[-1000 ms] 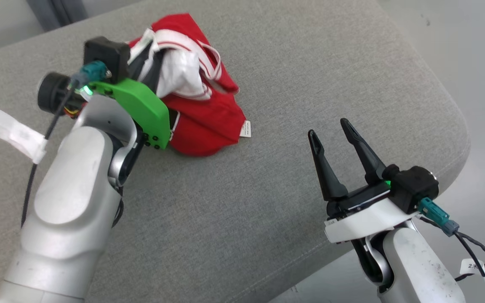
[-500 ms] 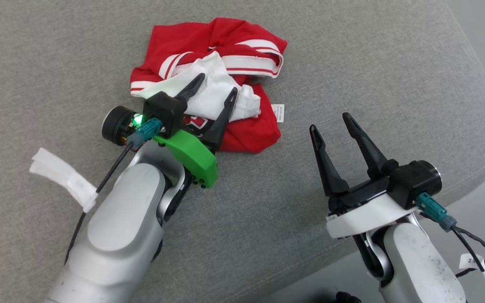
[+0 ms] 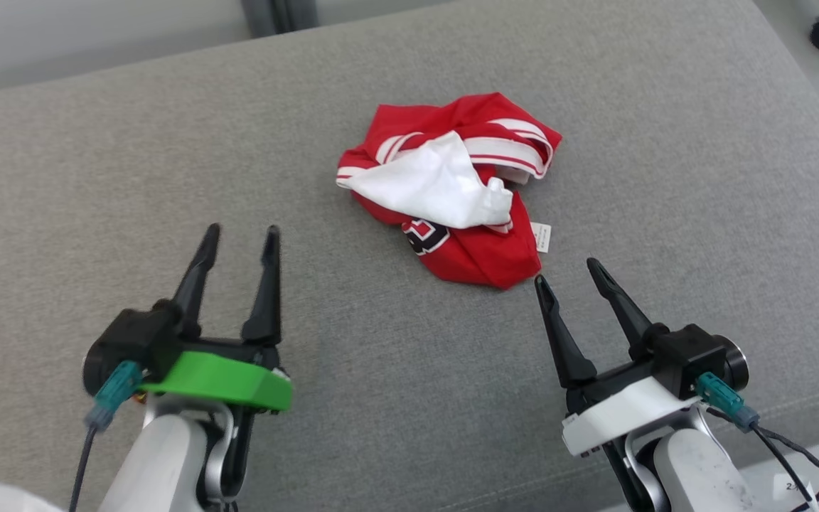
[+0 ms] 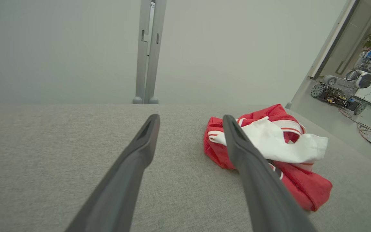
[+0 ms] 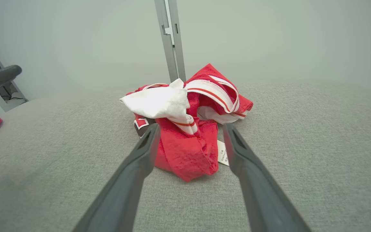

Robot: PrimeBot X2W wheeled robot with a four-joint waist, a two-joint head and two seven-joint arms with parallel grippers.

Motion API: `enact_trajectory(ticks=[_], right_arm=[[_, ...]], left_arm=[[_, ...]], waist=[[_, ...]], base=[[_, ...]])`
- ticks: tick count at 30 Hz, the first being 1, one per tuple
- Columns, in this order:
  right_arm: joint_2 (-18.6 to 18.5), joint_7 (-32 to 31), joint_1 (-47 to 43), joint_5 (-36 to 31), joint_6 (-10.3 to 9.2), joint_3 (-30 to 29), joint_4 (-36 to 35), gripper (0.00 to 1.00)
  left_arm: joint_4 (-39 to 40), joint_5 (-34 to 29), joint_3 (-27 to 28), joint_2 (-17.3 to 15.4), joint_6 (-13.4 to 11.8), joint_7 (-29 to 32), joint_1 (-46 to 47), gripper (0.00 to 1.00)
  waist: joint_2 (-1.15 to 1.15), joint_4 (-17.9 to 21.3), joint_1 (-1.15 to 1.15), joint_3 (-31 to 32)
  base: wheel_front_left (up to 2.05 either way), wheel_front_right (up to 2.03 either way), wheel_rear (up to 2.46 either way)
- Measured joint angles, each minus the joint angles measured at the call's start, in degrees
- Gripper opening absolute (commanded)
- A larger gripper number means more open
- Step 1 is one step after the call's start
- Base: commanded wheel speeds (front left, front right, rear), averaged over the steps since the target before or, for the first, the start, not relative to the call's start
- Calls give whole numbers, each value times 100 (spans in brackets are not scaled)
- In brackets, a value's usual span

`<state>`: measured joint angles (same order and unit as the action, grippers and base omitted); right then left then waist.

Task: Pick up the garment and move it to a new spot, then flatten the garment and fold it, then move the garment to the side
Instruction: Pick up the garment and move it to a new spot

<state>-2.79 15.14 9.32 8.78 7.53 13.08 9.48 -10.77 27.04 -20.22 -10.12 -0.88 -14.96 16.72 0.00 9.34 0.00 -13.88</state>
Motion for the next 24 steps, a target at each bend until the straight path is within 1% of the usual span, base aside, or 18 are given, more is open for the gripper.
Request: enact_trajectory(ticks=[1, 3, 5, 7, 8, 11, 13, 15, 17, 19, 24], right_arm=[[-7, 0, -43, -8, -1, 2, 12, 100], [-4, 0, -144, -13, -1, 1, 38, 100], [4, 0, -271, -13, 0, 5, 49, 100], [1, 0, -372, -33, 0, -51, 44, 100], [2, 0, -411, -44, 0, -94, 33, 100], [-2, 0, -549, -131, -1, -172, 12, 100], [0, 0, -649, -156, 0, -208, -9, 100], [0, 0, -761, -163, 0, -245, -22, 100], [-2, 0, -885, -160, 0, -287, -27, 100], [-3, 0, -964, -156, -1, -305, -45, 100], [-2, 0, -1006, -160, -1, -348, -52, 100]], left_arm=[[192, -42, 200, 20, -55, -2, -193, 100], [493, -354, 504, 18, -135, -8, -632, 100], [697, -553, 739, 71, -167, -8, -1069, 100], [915, -726, 982, 176, -152, -9, -1410, 100], [990, -918, 1077, 189, -114, -8, -1555, 100], [1081, -1170, 1419, 350, -102, -9, -2001, 100], [1184, -1412, 1625, 447, -30, -7, -2273, 100], [1225, -1461, 1822, 563, 33, -19, -2429, 100], [1083, -1606, 1885, 614, 138, -19, -2642, 100], [942, -1626, 1971, 683, 201, -18, -2791, 100], [858, -1656, 2022, 717, 250, -18, -2795, 100]], waist=[[0, -75, 0, 108], [0, -211, 0, 331], [0, -315, 0, 537], [0, -408, 0, 733], [0, -454, 0, 833], [0, -559, 0, 1093], [0, -607, 0, 1258], [0, -634, 0, 1391], [0, -648, 0, 1510], [0, -654, 0, 1619], [0, -634, 0, 1722]], base=[[0, 0, 0], [0, 0, 0], [0, 0, 0], [0, 0, 0], [0, 0, 0], [0, 0, 0], [0, 0, 0], [0, 0, 0], [0, 0, 0], [0, 0, 0], [0, 0, 0]])
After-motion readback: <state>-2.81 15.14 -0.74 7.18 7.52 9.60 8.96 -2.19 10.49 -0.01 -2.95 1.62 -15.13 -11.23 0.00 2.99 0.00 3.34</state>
